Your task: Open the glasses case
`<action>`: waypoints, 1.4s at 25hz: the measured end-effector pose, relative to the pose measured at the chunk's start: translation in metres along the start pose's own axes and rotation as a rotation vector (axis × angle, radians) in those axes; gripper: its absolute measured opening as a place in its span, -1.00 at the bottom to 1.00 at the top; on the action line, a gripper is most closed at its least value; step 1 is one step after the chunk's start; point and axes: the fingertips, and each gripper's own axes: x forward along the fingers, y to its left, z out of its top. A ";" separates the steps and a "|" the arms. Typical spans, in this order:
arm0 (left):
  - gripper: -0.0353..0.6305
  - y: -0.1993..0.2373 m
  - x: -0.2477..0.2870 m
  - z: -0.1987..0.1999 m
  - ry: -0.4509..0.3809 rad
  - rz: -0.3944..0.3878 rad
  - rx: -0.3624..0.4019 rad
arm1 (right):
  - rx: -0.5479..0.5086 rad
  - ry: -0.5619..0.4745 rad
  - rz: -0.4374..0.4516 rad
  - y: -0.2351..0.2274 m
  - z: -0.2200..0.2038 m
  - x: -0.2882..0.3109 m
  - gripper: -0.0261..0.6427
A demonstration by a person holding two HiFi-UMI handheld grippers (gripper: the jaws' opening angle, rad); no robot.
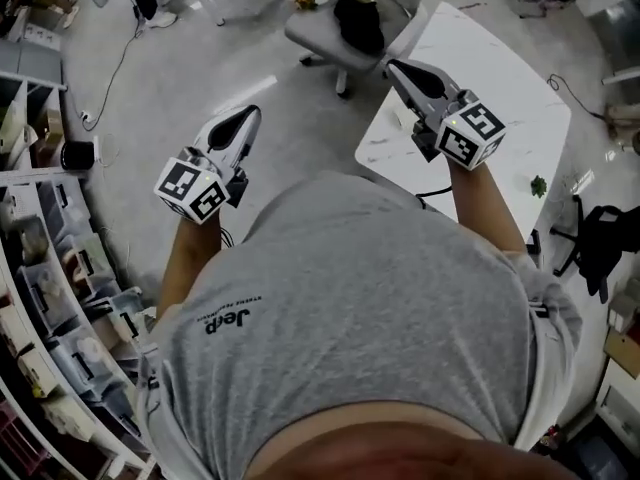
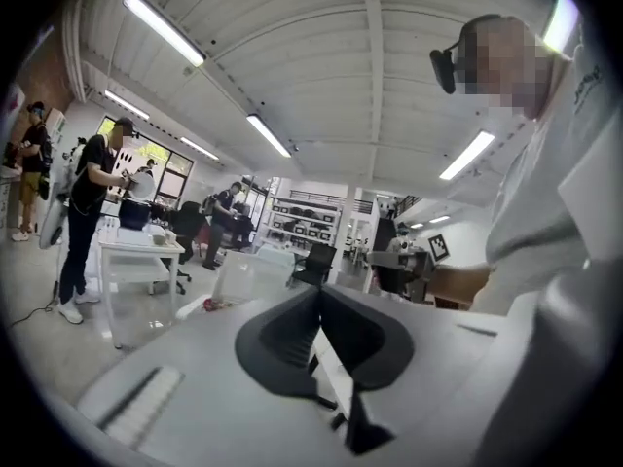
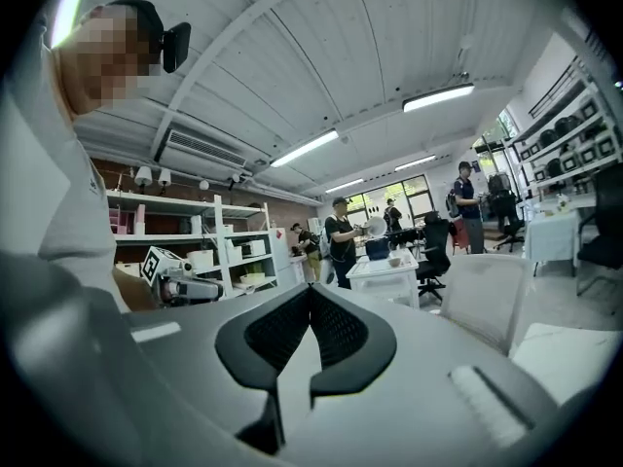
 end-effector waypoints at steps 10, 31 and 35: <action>-0.72 -0.059 0.168 -0.081 0.260 -0.230 0.064 | 0.059 -0.080 -0.283 -0.121 -0.010 -0.126 -0.91; 0.14 -0.138 0.314 -0.339 0.825 -0.462 0.476 | 0.162 -0.061 -0.397 -0.205 -0.091 -0.208 -0.91; 0.13 -0.132 0.319 -0.349 0.857 -0.420 0.471 | 0.175 -0.058 -0.395 -0.206 -0.100 -0.210 -0.91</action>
